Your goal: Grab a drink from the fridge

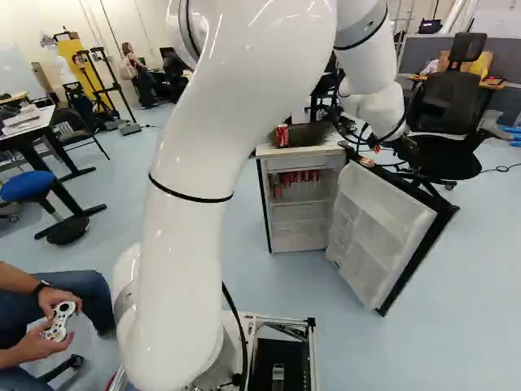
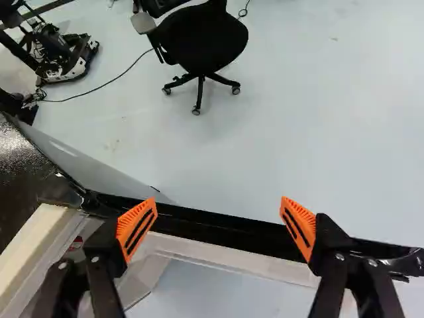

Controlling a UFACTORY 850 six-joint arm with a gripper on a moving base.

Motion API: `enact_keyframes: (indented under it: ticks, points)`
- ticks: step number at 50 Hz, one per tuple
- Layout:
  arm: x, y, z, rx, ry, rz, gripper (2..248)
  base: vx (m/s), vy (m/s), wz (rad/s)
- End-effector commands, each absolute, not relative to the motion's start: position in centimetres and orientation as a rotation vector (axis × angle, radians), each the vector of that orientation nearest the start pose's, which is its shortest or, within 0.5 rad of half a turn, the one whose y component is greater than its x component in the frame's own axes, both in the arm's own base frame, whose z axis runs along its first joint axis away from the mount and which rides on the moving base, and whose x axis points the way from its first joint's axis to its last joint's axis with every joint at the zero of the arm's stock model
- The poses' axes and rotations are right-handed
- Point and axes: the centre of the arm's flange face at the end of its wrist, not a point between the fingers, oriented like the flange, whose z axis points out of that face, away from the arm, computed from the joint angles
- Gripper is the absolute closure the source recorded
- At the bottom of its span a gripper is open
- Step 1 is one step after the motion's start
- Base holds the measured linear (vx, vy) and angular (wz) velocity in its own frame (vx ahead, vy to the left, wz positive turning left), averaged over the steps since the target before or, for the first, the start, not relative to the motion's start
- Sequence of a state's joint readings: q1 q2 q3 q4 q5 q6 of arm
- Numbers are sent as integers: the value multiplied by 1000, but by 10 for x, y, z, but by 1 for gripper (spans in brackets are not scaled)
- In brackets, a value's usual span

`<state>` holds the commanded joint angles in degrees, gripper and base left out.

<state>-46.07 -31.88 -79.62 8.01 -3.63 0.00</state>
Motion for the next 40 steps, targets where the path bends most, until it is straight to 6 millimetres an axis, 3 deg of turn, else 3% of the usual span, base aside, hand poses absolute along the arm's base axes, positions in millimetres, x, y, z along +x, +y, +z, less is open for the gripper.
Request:
enact_keyframes:
  ticks: [40]
  points:
    - [500, -557, 439, -2801, 1478, -1135, 3, 0, 0, 0]
